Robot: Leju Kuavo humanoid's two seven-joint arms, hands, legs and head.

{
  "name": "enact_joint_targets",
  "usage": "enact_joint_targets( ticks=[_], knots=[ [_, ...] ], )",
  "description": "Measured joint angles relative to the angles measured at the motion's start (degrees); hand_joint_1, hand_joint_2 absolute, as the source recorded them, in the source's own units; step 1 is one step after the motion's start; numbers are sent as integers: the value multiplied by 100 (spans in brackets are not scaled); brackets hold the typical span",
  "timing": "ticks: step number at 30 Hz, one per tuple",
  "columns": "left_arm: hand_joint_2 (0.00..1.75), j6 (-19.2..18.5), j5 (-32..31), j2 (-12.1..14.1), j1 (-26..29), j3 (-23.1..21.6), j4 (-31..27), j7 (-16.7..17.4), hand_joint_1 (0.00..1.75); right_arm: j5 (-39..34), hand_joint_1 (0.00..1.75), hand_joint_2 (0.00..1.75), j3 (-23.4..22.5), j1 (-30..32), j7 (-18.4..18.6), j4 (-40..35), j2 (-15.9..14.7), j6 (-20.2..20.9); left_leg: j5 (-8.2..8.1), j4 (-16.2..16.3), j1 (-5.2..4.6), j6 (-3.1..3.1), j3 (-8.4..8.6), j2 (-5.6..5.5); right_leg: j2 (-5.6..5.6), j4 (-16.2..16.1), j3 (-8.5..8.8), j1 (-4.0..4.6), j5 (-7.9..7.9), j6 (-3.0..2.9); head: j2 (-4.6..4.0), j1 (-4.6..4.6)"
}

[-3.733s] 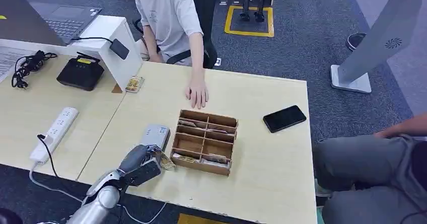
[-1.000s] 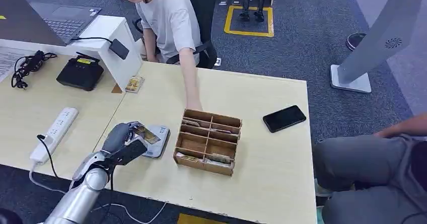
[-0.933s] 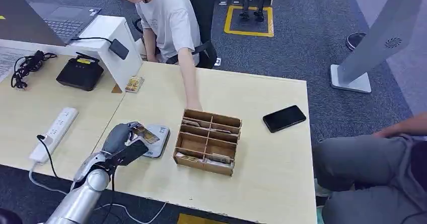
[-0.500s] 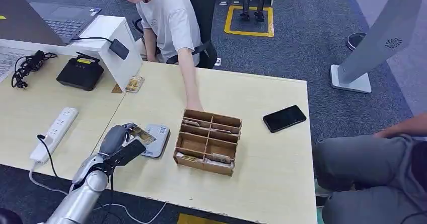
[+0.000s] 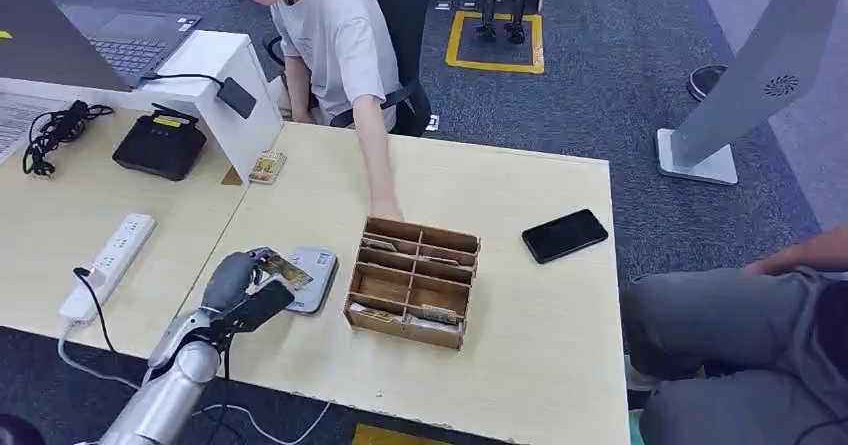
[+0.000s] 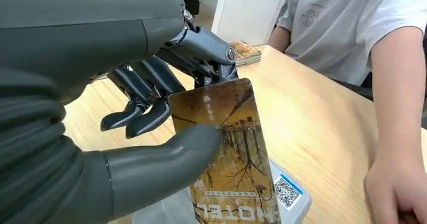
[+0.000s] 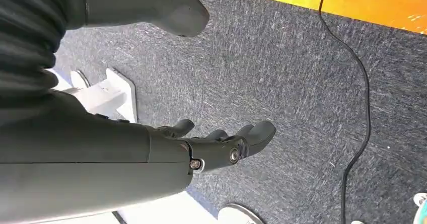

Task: Pass the card to the sensor for recognition and then transmit it.

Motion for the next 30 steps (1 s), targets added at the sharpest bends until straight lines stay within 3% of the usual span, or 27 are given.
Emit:
enact_joint_targets(
  ticks=[19,30],
  knots=[
    [175,197,-275,-365,-197,-2,503,0,175,26,0,175,2,-7,0,0,0,15,0,0,0,0,1,-2,-1,0,3,0,0,0,0,0],
    [175,194,-253,-400,-232,0,642,-35,175,55,0,175,4,-14,-24,0,0,2,0,0,0,0,2,-2,-1,0,3,0,0,0,0,0]
  ],
)
